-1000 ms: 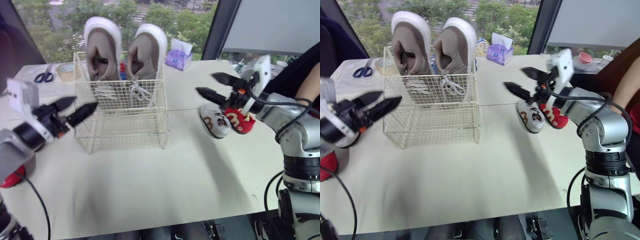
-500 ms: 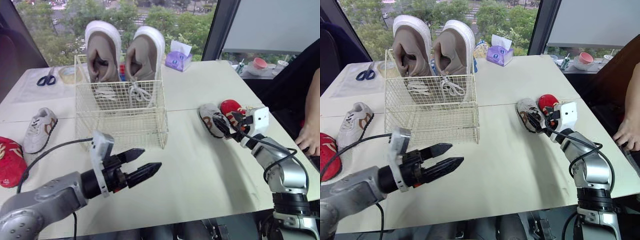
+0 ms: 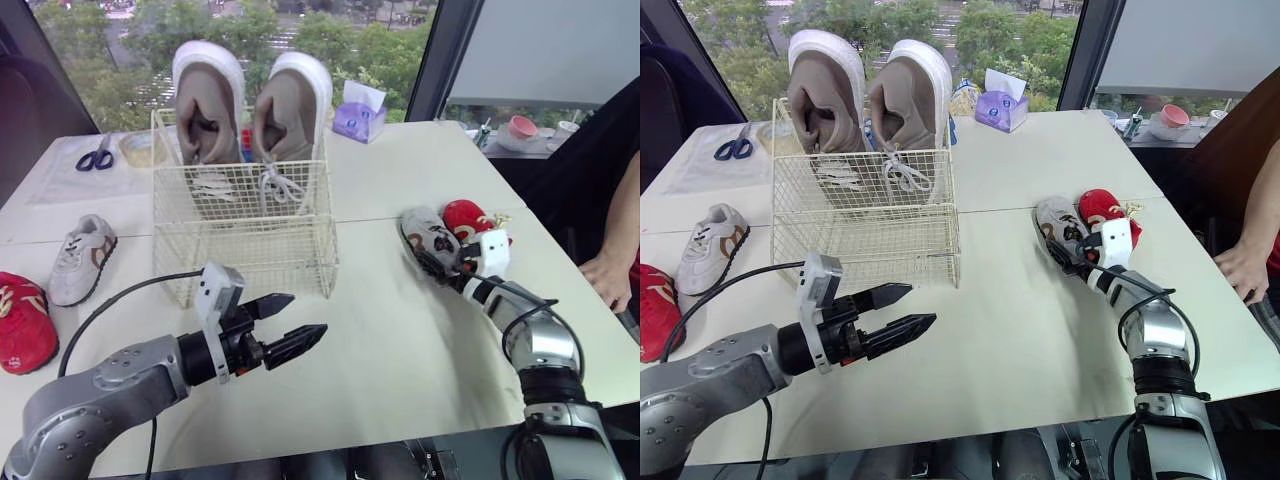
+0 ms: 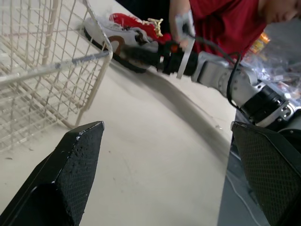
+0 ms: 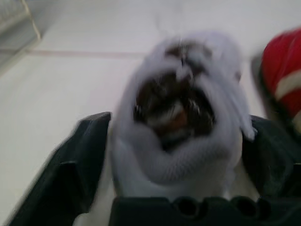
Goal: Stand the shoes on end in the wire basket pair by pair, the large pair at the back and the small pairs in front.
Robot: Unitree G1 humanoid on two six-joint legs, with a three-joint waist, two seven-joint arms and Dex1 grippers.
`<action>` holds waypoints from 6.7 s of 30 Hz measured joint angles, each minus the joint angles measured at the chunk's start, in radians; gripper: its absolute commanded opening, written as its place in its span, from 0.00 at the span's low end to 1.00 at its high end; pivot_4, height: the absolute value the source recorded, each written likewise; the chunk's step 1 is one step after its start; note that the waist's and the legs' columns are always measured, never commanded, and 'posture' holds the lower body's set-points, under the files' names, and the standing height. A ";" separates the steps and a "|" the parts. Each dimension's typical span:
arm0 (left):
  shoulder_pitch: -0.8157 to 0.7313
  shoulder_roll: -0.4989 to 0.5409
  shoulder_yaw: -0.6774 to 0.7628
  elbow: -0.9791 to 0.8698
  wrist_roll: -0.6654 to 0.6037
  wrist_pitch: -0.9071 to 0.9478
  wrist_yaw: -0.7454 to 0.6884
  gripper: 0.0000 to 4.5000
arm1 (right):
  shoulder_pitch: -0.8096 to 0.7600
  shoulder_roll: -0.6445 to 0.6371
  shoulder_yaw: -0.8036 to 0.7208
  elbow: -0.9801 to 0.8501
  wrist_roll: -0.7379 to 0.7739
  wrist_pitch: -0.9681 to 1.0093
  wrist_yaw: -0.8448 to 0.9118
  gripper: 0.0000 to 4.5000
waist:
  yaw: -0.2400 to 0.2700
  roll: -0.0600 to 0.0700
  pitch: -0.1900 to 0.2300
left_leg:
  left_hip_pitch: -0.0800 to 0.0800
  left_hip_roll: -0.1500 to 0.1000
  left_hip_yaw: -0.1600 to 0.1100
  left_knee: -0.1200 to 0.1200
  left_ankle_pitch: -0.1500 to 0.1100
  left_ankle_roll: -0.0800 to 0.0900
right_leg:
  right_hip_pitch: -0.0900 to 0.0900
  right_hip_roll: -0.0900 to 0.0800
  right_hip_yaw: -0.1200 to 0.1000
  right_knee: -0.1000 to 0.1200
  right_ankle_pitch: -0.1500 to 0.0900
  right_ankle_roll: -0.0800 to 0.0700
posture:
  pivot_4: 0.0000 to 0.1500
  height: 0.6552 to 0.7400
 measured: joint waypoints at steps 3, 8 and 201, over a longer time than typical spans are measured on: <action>-0.004 0.023 0.018 0.014 -0.022 0.000 -0.004 1.00 | 0.000 0.000 0.000 0.012 -0.013 -0.036 -0.001 0.32 | 0.000 0.000 0.000 | 0.000 0.000 0.000 0.000 0.000 0.000 | 0.000 0.000 0.000 0.000 0.000 0.000 | 1.00 1.00; -0.057 0.065 0.119 0.100 -0.210 -0.024 -0.012 1.00 | -0.002 -0.004 0.004 -0.001 -0.045 -0.060 -0.016 0.17 | 0.000 0.000 0.000 | 0.000 0.001 0.000 0.000 0.000 0.000 | 0.000 0.000 0.000 0.000 0.000 0.000 | 1.00 1.00; -1.150 0.220 -0.322 2.110 1.381 -0.259 -0.458 0.03 | -0.327 -0.409 0.121 -0.806 0.454 0.628 0.572 1.00 | -0.004 -0.010 0.004 | -0.004 -0.001 0.012 -0.015 0.001 0.000 | -0.013 -0.002 0.002 -0.002 0.002 0.003 | 1.00 1.00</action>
